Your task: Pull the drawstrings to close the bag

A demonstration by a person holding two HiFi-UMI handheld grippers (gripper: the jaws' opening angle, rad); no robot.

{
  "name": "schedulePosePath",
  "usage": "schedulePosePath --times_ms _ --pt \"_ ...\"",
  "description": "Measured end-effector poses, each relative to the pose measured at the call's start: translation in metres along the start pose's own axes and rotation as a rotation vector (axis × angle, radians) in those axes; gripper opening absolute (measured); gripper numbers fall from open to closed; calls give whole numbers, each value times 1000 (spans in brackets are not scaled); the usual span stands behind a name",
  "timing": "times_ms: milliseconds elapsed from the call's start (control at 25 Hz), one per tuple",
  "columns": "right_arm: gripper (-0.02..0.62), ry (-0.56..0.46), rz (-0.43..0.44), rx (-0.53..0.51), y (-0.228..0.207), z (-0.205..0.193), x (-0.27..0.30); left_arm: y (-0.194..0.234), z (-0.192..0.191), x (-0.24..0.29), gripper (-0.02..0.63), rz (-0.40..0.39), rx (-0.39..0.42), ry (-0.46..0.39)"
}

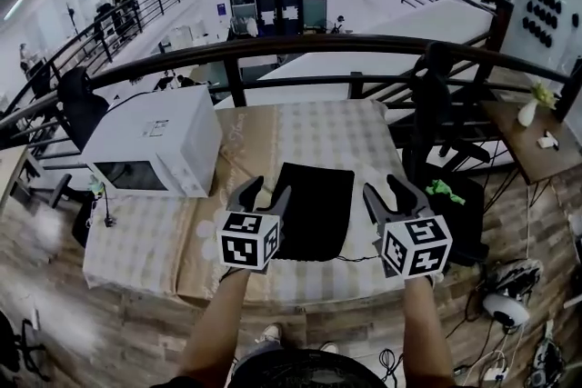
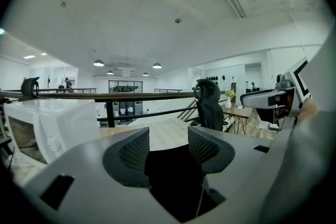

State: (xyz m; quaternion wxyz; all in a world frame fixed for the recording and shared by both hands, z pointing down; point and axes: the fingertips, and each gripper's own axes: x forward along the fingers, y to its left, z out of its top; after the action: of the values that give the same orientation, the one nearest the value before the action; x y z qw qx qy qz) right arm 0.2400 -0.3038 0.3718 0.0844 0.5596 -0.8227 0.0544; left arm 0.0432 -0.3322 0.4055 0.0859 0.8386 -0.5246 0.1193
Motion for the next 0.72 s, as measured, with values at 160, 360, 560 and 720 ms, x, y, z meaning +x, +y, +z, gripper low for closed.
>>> schedulePosePath --times_ms 160,360,560,720 --pt "189 6 60 -13 1 -3 -5 4 -4 -20 232 69 -25 -4" --pt "189 14 116 -29 5 -6 -9 7 -12 -39 232 115 -34 9" --pt "189 37 138 -51 8 -15 -6 14 -19 -49 232 141 -29 23" --pt "189 61 173 -36 12 -28 -2 20 -34 -50 232 134 -14 60"
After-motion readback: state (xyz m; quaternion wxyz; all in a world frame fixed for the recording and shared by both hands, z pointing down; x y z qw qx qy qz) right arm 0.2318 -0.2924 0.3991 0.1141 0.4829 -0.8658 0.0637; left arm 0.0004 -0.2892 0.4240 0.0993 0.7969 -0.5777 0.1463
